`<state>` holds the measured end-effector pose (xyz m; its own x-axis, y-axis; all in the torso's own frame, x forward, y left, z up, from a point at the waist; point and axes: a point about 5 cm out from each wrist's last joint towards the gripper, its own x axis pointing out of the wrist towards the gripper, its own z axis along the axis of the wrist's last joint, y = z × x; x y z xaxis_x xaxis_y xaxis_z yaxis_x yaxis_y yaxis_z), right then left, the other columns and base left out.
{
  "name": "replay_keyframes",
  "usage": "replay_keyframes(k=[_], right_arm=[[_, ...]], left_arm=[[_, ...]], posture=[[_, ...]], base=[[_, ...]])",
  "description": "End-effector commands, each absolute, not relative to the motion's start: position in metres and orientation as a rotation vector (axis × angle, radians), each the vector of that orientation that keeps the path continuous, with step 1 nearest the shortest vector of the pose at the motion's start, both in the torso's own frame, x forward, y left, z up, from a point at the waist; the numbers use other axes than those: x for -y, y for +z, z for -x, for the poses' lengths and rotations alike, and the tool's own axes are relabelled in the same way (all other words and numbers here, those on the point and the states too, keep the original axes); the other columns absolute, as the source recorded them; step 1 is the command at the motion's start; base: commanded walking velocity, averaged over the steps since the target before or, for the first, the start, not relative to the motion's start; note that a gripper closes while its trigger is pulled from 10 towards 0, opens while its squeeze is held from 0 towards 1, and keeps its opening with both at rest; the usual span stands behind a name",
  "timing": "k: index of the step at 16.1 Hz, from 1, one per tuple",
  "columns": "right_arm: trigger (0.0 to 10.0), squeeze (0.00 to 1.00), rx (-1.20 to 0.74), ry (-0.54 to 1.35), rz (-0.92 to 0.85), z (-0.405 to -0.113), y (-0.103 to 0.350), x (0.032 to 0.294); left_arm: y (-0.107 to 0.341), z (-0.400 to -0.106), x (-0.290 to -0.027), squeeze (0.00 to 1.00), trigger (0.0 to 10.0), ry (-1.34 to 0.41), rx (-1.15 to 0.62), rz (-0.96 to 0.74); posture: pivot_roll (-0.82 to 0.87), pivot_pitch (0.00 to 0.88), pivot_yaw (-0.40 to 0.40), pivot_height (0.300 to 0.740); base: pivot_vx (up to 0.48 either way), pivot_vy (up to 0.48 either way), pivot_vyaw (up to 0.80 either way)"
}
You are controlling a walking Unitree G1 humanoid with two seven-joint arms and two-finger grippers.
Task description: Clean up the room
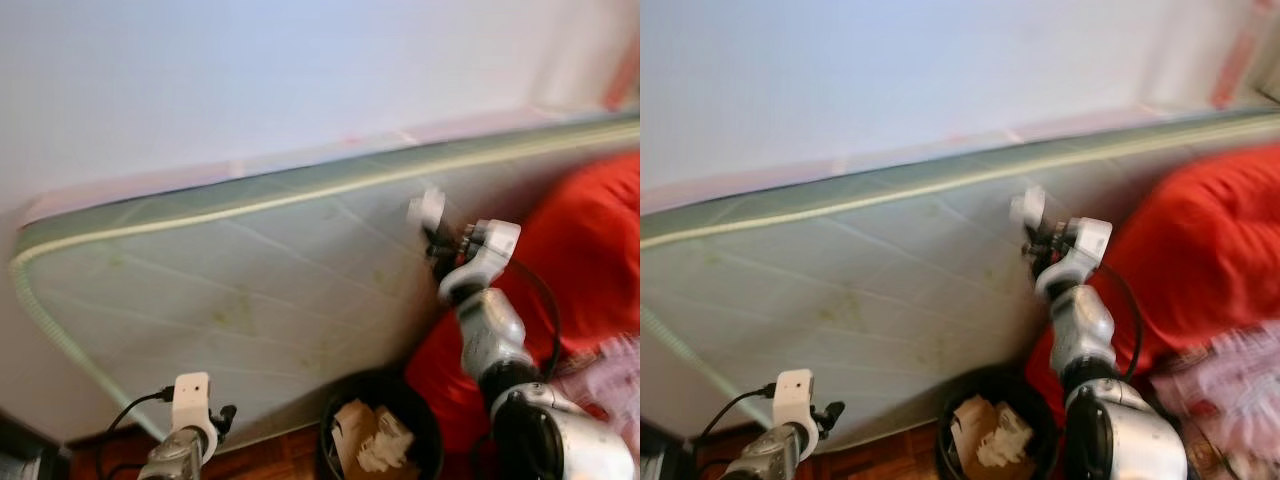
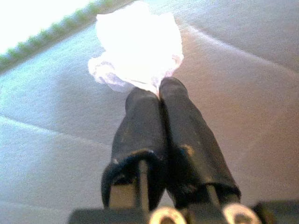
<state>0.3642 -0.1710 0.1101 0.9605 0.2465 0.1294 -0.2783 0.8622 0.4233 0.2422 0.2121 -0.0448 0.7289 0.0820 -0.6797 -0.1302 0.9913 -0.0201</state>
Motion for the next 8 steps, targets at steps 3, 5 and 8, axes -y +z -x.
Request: replay_keyframes(k=[3,5,8], right_arm=[[10.0,0.00,-0.138,0.198,-0.443,-0.343,0.065,0.171],[10.0,0.00,-0.322,0.183,-0.273,-0.332,0.042,0.169],[10.0,0.00,-0.534,0.224,-0.025,-0.307,0.007,0.164]], left_arm=[[-0.046,-0.239,-0.214,0.00,10.0,0.121,-0.751,0.071],[-0.047,-0.239,-0.214,0.00,10.0,0.121,-0.754,0.068],[-0.047,-0.238,-0.213,0.00,10.0,0.121,-0.757,0.069]], posture=[[0.11,0.000,-0.016,0.740],[0.11,0.000,-0.019,0.740],[0.12,0.000,-0.021,0.740]], base=[[0.000,0.000,0.00],[0.000,0.000,0.00],[0.000,0.000,0.00]])
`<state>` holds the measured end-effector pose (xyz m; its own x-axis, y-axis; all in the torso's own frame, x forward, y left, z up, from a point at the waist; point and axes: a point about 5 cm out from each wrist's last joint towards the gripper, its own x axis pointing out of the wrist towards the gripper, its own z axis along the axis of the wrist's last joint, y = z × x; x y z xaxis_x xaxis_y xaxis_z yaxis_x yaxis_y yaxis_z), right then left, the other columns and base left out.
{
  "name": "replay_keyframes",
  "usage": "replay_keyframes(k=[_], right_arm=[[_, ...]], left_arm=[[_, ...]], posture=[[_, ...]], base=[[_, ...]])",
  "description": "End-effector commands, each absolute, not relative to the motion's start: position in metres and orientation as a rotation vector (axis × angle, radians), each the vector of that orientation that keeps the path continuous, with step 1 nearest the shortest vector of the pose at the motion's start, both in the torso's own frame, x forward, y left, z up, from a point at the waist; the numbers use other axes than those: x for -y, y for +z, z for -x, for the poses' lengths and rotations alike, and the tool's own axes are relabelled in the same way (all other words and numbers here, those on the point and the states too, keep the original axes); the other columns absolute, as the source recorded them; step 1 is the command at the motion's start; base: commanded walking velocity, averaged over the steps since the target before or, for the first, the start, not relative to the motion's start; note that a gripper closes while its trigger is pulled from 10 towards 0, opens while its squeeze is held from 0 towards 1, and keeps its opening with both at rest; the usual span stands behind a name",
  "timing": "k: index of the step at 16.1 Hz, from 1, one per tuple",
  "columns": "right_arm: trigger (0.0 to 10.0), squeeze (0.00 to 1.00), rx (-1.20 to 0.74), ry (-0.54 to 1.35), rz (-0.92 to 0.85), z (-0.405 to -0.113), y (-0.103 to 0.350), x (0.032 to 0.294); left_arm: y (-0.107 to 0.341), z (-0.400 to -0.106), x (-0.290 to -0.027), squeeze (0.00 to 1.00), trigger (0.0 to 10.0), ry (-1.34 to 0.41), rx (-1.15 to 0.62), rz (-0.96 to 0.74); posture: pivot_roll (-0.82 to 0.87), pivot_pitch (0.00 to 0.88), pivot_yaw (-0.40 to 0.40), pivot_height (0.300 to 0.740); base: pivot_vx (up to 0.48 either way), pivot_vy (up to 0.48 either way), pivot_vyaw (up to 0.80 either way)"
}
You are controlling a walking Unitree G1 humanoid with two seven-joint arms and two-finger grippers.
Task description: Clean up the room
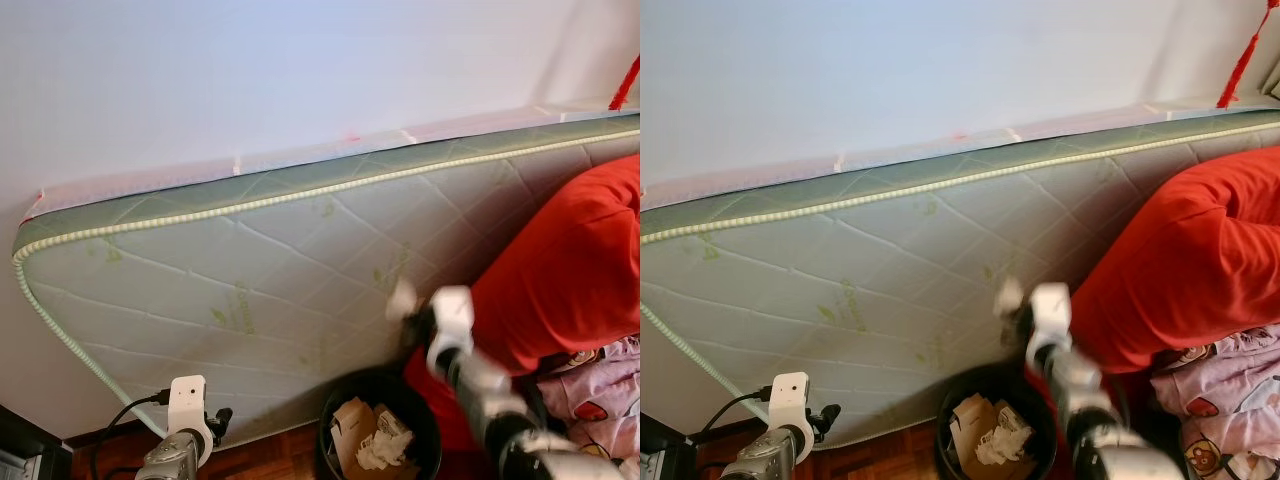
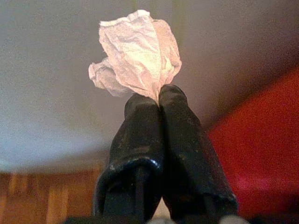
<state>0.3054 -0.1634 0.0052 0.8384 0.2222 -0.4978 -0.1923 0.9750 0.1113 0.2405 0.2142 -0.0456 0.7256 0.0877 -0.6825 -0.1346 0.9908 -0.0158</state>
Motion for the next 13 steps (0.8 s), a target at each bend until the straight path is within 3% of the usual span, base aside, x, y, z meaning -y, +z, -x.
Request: replay_keyframes(k=[1,5,13], right_arm=[[10.0,0.00,-0.592,0.199,-0.069,-0.298,-0.004,0.161],[10.0,0.00,-0.691,0.127,0.000,-0.284,-0.020,0.162],[10.0,0.00,-0.691,0.068,-0.096,-0.281,-0.022,0.162]], left_arm=[[-0.047,-0.238,-0.214,0.00,10.0,0.122,-0.757,0.070],[-0.048,-0.238,-0.213,0.00,10.0,0.123,-0.758,0.071],[-0.047,-0.238,-0.213,0.00,10.0,0.123,-0.760,0.073]], posture=[[0.12,0.000,-0.021,0.740],[0.12,0.000,-0.021,0.740],[0.12,0.000,-0.022,0.740]], base=[[0.000,0.000,0.00],[0.000,0.000,0.00],[0.000,0.000,0.00]])
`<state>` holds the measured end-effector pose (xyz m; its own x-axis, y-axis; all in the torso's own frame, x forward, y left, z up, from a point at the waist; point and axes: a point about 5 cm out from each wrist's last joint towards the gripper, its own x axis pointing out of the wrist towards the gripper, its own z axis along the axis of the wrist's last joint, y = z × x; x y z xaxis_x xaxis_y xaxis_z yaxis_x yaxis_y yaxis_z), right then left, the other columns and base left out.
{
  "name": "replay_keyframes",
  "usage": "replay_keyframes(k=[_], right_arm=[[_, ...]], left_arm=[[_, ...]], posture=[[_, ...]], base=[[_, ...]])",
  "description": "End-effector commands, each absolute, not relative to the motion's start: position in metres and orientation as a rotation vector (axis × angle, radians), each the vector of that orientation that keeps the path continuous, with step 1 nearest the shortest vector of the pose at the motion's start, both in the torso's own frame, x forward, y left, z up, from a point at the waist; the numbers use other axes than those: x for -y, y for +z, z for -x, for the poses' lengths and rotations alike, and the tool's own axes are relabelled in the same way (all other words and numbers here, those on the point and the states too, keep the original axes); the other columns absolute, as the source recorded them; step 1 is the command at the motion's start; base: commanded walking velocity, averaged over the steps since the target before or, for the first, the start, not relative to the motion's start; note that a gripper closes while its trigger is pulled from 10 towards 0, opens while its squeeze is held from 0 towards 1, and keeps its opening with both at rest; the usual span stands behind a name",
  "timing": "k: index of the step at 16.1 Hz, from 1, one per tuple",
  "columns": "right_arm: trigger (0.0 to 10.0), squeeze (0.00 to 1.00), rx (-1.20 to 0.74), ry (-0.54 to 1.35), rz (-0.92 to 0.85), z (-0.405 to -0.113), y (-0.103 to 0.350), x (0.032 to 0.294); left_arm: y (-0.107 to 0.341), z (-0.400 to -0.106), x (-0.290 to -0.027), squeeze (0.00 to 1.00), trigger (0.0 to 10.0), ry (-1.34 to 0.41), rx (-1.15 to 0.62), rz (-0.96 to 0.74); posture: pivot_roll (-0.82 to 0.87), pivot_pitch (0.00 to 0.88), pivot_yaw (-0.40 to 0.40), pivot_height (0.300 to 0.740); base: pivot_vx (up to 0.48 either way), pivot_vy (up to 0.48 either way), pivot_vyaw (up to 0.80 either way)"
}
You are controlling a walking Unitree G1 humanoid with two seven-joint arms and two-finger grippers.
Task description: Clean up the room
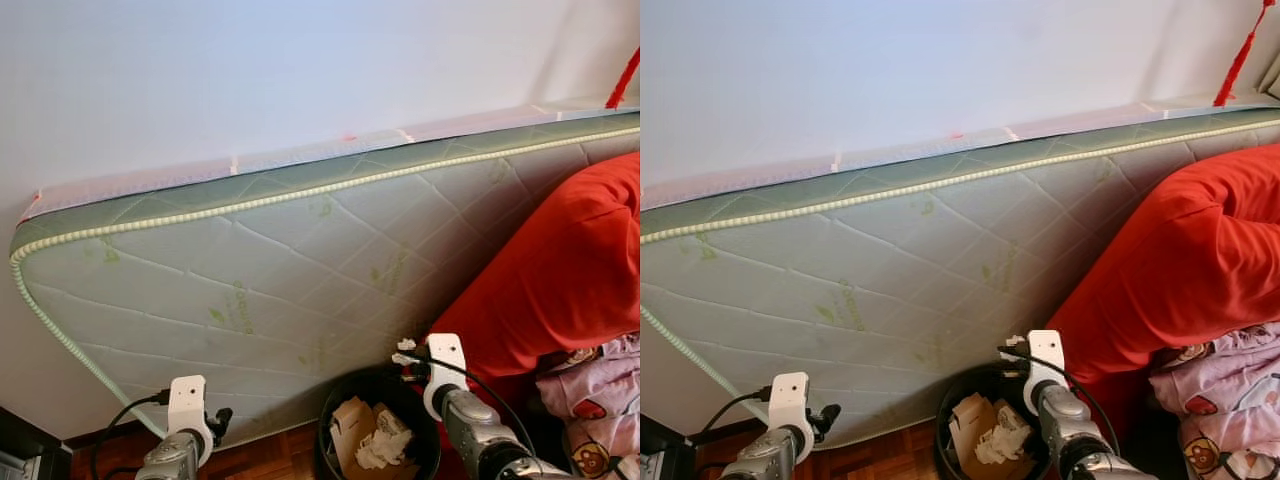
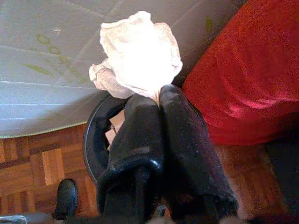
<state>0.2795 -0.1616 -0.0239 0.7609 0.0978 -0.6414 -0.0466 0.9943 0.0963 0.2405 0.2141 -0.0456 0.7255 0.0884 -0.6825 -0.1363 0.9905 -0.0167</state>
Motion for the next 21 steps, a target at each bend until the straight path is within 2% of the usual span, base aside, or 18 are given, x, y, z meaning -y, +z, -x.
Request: replay_keyframes(k=[1,13,14,15,16,21], right_arm=[[10.0,0.00,-0.691,0.065,-0.094,-0.282,-0.022,0.163],[10.0,0.00,-0.715,-0.016,-0.055,-0.271,-0.031,0.167],[10.0,0.23,-0.707,-0.025,-0.064,-0.271,-0.030,0.167],[10.0,0.82,-0.704,-0.029,-0.067,-0.271,-0.031,0.167],[10.0,1.00,-0.707,-0.030,-0.062,-0.271,-0.031,0.167],[10.0,1.00,-0.704,-0.040,-0.076,-0.270,-0.032,0.168]], left_arm=[[-0.047,-0.238,-0.213,0.00,10.0,0.123,-0.761,0.072],[-0.047,-0.239,-0.213,0.00,10.0,0.123,-0.762,0.072],[-0.047,-0.239,-0.213,0.00,10.0,0.123,-0.762,0.072],[-0.047,-0.238,-0.213,0.00,10.0,0.123,-0.762,0.073],[-0.047,-0.238,-0.213,0.00,10.0,0.123,-0.762,0.073],[-0.047,-0.238,-0.213,0.00,10.0,0.123,-0.763,0.071]], posture=[[0.12,0.000,-0.020,0.740],[0.12,0.000,-0.021,0.740],[0.12,0.000,-0.021,0.740],[0.12,0.000,-0.020,0.740],[0.12,0.000,-0.020,0.740],[0.13,0.000,-0.021,0.740]], base=[[0.000,0.000,0.00],[0.000,0.000,0.00],[0.000,0.000,0.00],[0.000,0.000,0.00],[0.000,0.000,0.00],[0.000,0.000,0.00]])
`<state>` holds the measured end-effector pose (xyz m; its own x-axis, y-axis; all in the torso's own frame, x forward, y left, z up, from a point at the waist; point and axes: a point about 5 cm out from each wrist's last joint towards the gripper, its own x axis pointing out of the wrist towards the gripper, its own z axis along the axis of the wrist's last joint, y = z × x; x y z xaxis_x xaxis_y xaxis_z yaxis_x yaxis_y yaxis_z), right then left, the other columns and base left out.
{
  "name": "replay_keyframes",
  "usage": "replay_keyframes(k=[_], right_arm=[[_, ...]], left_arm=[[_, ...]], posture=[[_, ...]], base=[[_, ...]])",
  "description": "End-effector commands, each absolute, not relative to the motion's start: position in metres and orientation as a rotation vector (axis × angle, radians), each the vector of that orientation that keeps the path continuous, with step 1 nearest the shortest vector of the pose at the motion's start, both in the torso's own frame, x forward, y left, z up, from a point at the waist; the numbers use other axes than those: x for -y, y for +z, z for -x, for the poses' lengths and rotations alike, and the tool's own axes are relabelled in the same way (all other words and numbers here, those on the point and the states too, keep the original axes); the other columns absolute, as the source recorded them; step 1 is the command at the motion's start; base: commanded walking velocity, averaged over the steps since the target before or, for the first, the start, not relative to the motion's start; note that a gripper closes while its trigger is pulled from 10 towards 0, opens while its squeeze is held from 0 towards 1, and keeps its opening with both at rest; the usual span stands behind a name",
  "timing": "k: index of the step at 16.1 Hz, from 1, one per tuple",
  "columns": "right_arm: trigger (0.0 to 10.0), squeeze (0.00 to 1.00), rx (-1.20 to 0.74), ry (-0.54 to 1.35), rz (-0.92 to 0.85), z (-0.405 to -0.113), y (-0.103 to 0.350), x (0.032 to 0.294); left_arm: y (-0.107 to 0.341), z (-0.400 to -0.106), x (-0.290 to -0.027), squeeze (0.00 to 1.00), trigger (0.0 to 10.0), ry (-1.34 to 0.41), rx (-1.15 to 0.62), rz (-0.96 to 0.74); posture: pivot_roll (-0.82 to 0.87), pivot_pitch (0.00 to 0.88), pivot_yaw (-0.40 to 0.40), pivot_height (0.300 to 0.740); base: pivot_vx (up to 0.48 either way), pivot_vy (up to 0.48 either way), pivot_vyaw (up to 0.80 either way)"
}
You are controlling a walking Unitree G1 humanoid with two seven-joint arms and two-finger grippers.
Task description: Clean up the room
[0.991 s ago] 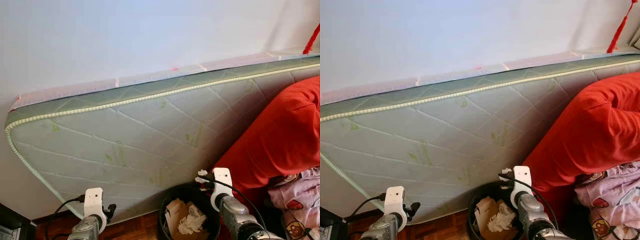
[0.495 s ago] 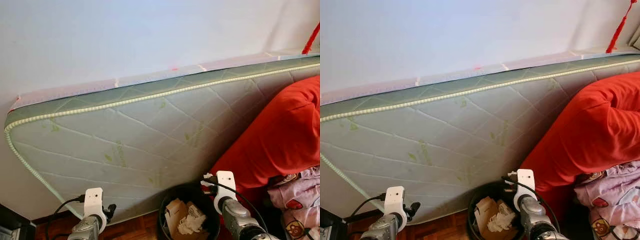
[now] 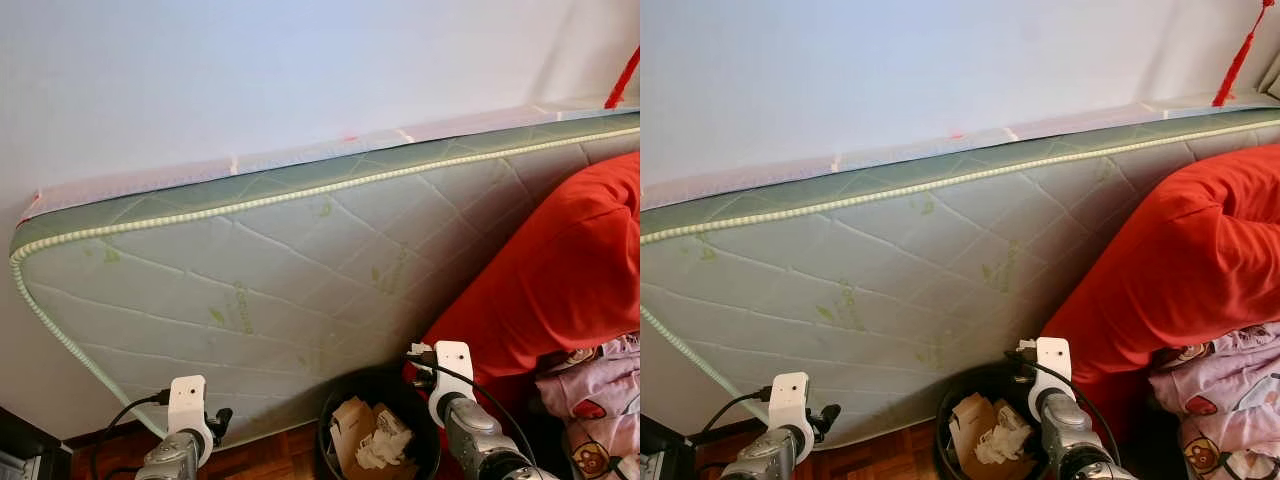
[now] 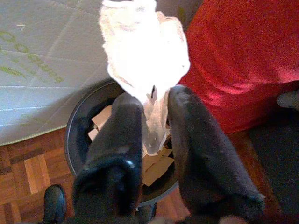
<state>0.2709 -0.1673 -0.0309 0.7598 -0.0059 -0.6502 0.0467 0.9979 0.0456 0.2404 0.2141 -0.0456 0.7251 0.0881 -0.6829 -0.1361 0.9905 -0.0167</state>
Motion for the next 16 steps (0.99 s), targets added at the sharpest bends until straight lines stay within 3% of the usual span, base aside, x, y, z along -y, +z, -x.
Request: replay_keyframes(k=[1,16], right_arm=[[10.0,1.00,-0.704,-0.038,-0.073,-0.2697,-0.0315,0.1682],[10.0,1.00,-0.749,0.065,-0.066,-0.2685,-0.0336,0.1604]], left_arm=[[-0.0475,-0.2383,-0.2135,0.00,10.0,0.123,-0.763,0.071],[-0.0474,-0.2386,-0.2131,0.00,10.0,0.120,-0.763,0.071]], posture=[[0.13,0.000,-0.021,0.740],[0.12,0.000,-0.021,0.740]], base=[[0.000,0.000,0.00],[0.000,0.000,0.00]])
